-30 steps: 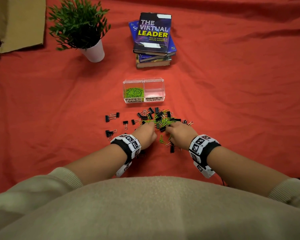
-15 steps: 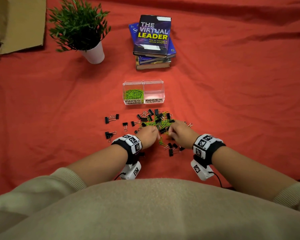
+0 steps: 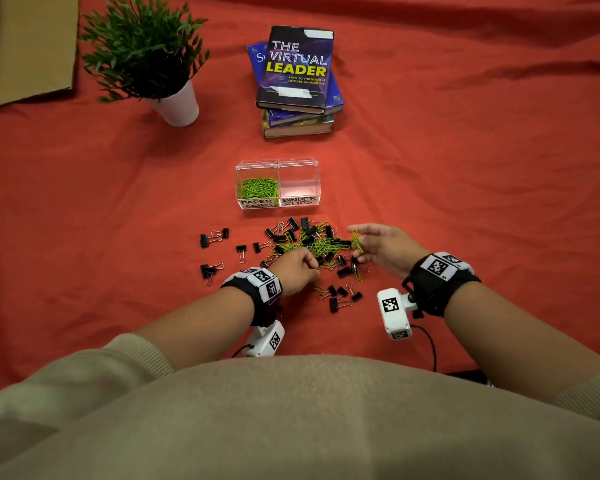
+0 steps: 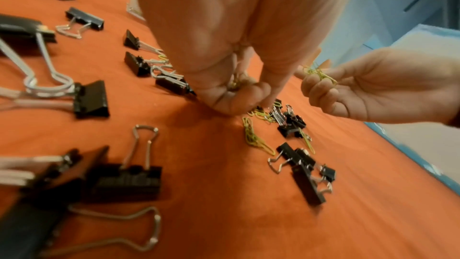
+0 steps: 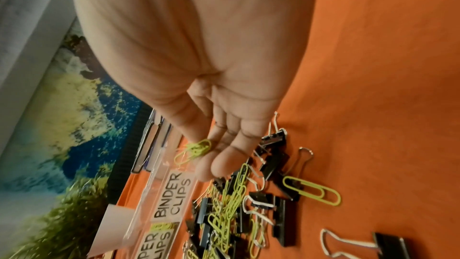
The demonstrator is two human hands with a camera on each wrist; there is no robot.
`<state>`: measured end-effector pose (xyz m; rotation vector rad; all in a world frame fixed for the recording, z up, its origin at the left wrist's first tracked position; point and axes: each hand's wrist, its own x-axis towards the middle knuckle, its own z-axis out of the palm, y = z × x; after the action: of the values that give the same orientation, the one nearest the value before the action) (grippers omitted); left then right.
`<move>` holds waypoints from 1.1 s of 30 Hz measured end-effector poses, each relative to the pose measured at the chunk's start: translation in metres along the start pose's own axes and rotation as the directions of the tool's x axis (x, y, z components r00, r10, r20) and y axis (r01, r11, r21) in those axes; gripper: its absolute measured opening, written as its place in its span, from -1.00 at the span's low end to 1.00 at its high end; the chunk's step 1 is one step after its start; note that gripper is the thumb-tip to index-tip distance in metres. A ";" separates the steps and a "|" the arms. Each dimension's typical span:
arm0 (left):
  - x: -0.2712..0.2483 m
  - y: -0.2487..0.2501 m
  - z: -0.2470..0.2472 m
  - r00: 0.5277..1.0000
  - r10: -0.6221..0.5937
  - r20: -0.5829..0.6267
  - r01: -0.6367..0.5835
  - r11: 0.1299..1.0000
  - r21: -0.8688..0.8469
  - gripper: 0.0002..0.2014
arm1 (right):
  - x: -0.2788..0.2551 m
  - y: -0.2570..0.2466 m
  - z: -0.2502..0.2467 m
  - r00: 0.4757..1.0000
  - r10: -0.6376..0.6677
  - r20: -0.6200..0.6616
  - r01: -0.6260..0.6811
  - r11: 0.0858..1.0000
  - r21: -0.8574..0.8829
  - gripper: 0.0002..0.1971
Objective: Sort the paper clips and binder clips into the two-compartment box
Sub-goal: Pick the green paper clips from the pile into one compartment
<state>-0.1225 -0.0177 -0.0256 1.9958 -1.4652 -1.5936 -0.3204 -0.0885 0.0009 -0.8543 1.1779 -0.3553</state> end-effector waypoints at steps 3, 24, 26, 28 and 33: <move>0.000 -0.001 0.002 0.995 0.080 -0.051 -0.063 0.960 0.271 -0.88 | 0.000 0.002 -0.004 0.995 0.101 -0.009 -0.101 0.994 0.047 -0.73; -0.007 0.008 0.011 0.986 0.129 0.103 -0.161 0.605 0.780 -0.73 | 0.002 0.017 0.016 0.998 0.003 -0.057 -0.051 0.471 -0.881 -0.87; -0.008 0.006 0.013 0.983 0.141 0.118 -0.180 0.603 0.777 -0.70 | 0.002 0.008 0.011 0.998 0.030 -0.056 -0.061 0.673 -0.737 -0.85; -0.009 0.002 0.015 0.975 0.182 0.126 -0.210 0.589 0.780 -0.70 | 0.006 -0.002 0.010 0.997 0.066 -0.047 -0.081 0.830 -0.552 -0.86; -0.012 -0.005 0.011 0.970 0.207 0.127 -0.234 0.658 0.715 -0.72 | 0.023 -0.015 0.022 0.996 0.013 -0.090 -0.052 0.891 -0.450 -0.90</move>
<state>-0.1279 -0.0020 -0.0256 1.9888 -2.5459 -1.0032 -0.2893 -0.1046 -0.0008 -1.2322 1.3787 -0.0844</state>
